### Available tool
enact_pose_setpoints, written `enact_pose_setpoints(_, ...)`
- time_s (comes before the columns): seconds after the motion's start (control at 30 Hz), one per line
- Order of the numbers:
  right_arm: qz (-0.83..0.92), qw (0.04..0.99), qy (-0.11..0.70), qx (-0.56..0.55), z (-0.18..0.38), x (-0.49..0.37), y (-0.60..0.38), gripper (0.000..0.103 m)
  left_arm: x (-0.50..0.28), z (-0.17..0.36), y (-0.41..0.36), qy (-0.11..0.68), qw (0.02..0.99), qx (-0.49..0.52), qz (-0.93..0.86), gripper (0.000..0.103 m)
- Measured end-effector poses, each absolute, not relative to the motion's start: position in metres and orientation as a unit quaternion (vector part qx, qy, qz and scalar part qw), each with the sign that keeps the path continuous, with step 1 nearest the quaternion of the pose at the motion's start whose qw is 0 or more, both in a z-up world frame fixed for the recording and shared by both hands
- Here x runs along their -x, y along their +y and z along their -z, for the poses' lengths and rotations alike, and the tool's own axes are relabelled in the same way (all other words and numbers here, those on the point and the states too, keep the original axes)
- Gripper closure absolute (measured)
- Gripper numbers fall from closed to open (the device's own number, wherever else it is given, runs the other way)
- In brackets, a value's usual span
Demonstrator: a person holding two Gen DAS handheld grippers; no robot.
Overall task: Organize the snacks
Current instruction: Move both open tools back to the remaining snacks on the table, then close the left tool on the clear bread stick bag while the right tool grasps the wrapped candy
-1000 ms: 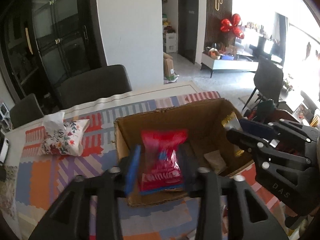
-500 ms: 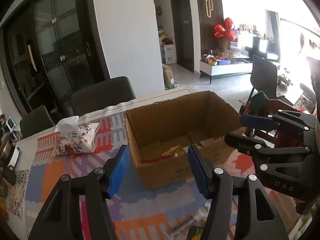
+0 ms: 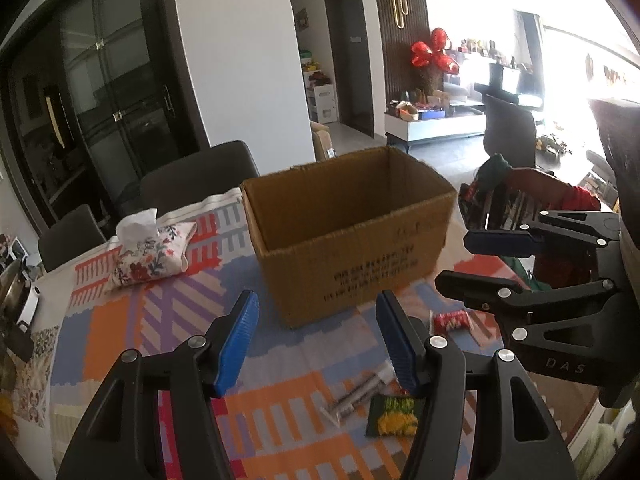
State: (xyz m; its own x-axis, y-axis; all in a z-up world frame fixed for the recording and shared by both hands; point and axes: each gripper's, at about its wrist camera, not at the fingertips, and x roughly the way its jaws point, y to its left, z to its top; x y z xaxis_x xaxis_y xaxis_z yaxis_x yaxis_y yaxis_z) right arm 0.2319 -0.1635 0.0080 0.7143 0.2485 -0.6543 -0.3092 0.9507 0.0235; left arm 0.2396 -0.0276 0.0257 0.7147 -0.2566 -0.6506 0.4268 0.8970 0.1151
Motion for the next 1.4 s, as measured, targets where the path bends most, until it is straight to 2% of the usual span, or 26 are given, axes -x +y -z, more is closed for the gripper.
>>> enact_pose_setpoints(0.67,-0.175,0.891,0.418,0.025,0.063,-0.204,-0.150,0.060,-0.205,0.037,-0.026,0.367,0.887,-0.166,0.227,0.043)
enact_pose_setpoints(1.4,-0.172,0.853,0.492,0.015,0.129,-0.224,-0.146,0.060,-0.239,0.112,-0.037,0.453,0.836,-0.164,0.262,0.043)
